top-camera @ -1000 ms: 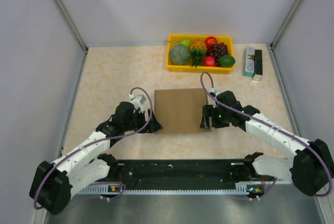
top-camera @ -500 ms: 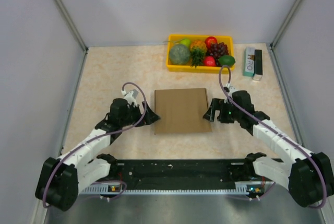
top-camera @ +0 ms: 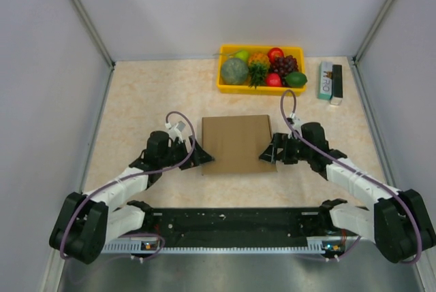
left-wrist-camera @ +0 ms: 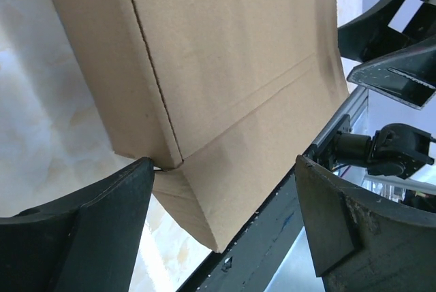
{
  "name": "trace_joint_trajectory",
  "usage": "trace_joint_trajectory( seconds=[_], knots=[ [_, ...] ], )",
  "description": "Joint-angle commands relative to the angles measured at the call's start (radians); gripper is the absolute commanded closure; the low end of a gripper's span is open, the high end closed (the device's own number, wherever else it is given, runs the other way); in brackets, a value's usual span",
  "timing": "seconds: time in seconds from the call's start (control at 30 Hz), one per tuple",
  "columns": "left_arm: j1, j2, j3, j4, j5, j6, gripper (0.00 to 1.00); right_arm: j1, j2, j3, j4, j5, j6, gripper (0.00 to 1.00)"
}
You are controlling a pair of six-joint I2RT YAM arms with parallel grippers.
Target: Fold the paper box
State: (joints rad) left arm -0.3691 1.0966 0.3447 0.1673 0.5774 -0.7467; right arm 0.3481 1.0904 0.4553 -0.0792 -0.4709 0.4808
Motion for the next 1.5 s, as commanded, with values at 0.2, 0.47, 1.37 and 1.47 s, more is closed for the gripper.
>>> trace_joint_trajectory(
  seconds=[0.2, 0.47, 1.37, 1.47],
  knots=[
    [0.001, -0.009, 0.016, 0.089, 0.091, 0.003, 0.13, -0.008, -0.05, -0.007, 0.098, -0.101, 0.032, 0.12],
    [-0.005, -0.127, 0.025, 0.065, 0.156, -0.097, 0.16, -0.006, -0.112, 0.051, -0.016, -0.133, 0.096, 0.15],
    [-0.016, -0.566, 0.191, -0.333, 0.069, -0.356, 0.15, -0.021, -0.124, 0.366, -0.367, -0.434, 0.532, 0.2],
    [-0.016, -0.547, 0.169, -0.263, 0.071, -0.381, 0.14, -0.034, -0.087, 0.342, -0.358, -0.399, 0.525, 0.19]
  ],
)
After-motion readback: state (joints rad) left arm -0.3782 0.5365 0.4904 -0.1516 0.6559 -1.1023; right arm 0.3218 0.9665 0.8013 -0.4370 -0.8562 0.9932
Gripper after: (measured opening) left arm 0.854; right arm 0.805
